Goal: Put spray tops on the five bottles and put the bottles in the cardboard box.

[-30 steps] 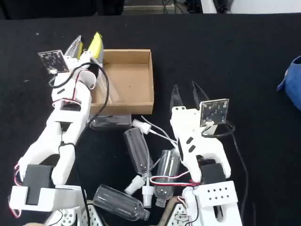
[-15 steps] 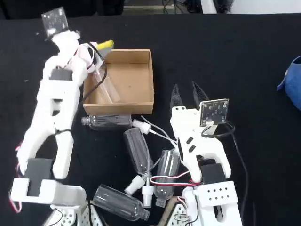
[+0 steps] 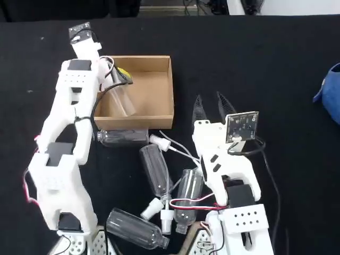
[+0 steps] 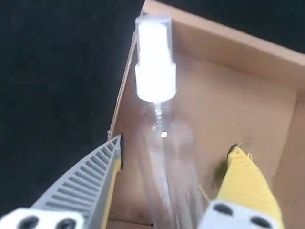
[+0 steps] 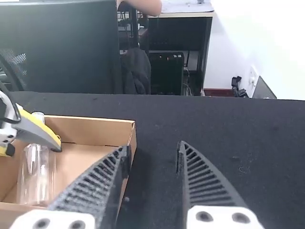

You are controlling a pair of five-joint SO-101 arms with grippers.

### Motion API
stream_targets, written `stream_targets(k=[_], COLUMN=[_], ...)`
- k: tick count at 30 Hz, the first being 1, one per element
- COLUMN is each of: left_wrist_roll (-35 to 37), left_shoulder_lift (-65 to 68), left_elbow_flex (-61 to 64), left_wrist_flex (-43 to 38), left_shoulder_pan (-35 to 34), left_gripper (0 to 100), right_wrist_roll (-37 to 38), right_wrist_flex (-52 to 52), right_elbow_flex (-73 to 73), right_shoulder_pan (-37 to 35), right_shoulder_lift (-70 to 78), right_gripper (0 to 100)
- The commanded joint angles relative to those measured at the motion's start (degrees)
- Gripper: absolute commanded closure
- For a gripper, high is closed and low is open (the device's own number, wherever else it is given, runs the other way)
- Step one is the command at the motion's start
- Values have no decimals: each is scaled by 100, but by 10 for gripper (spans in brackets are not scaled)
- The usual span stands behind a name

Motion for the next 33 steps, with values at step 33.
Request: stream_targets(k=[33], left_wrist_roll=[545], left_shoulder_lift=[791], left_elbow_flex=[-708], left_wrist_flex=[633], left_shoulder_pan=[312], left_gripper=[827], right_wrist_roll=[-9], right_wrist_flex=[-158], right_elbow_flex=[-48], right_shoulder_pan=[79], right_shoulder_lift=[57], right_gripper=[861])
